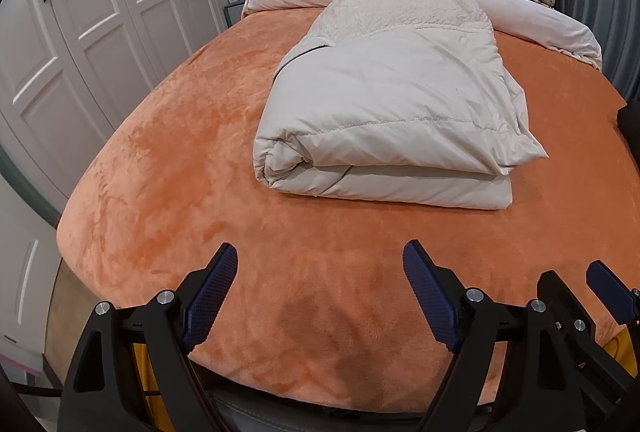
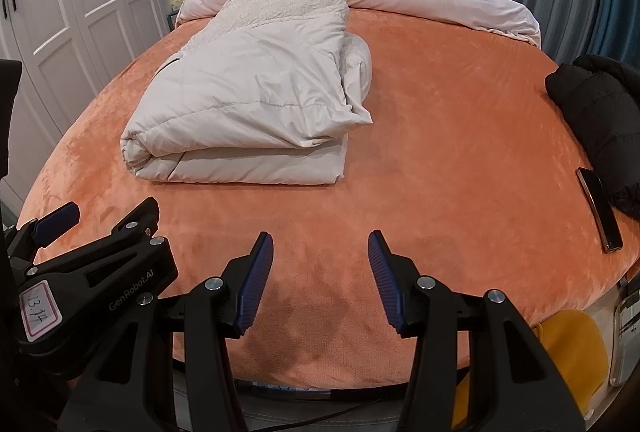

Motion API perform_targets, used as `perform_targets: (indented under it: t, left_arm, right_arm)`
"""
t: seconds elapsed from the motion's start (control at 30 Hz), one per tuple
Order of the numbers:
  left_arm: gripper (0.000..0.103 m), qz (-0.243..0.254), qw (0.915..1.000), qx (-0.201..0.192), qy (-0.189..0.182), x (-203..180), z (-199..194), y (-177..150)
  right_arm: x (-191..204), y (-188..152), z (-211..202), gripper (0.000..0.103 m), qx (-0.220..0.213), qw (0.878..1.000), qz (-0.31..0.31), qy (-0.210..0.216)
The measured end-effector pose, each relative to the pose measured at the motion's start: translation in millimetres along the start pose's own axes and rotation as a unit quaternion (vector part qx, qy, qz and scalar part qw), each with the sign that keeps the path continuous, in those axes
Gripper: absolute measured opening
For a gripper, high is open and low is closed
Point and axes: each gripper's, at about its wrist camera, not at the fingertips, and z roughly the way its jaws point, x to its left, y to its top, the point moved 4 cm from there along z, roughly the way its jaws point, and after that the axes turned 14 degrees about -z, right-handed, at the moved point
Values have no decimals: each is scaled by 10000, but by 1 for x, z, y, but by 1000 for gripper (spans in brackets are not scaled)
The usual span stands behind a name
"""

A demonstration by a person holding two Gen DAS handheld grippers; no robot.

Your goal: Fold large clothes

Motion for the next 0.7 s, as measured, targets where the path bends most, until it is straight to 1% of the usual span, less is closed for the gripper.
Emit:
perform_targets:
  t: [0.27,0.7]
  left_arm:
    - [81,27,10000,-35,25,1,2,-1]
    - [81,33,10000,14,-15,3,6,-1]
  right_arm:
    - [1,0,1,48,15,10000,0,-7]
    - [2,-1,4,47,46,10000,-39,-43]
